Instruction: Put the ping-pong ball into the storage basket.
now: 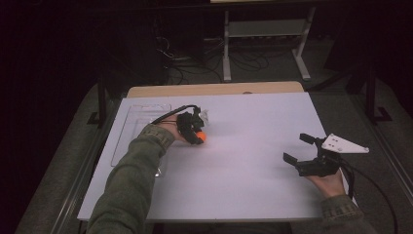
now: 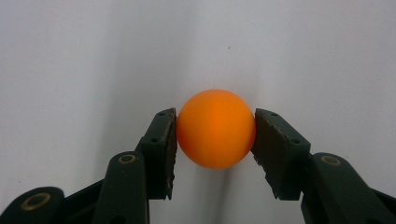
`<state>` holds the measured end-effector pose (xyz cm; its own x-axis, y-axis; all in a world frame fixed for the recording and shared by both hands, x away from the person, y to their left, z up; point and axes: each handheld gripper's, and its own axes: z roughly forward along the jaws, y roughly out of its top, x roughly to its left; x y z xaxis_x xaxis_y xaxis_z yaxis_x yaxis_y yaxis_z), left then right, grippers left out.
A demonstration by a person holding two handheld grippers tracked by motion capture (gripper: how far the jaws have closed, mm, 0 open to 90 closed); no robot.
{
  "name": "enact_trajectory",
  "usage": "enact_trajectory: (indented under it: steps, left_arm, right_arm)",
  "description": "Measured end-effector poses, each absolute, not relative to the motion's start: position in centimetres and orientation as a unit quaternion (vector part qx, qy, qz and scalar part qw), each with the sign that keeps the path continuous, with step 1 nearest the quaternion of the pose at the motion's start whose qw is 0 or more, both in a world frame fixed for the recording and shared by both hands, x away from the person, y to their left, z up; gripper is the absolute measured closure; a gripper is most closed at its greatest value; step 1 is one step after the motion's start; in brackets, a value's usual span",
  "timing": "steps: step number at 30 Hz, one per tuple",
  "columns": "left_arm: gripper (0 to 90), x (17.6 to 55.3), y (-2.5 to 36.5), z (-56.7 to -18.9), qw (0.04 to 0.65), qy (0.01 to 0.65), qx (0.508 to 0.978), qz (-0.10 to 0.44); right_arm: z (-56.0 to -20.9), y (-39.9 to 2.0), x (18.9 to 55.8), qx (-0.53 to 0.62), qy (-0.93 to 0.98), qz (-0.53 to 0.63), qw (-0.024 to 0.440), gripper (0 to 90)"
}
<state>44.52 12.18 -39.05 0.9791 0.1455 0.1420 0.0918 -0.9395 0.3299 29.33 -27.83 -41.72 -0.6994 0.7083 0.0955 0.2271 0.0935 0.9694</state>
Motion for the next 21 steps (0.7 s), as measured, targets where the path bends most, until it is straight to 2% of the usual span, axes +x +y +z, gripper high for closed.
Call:
enact_trajectory:
  steps: [21]
  left_arm:
    - [50.5,43.5,13.3,-36.8,0.183,0.062,0.976,0.097]
  right_arm:
    - [-41.8,-27.7,29.4,0.329,0.712,0.586,0.203,0.0]
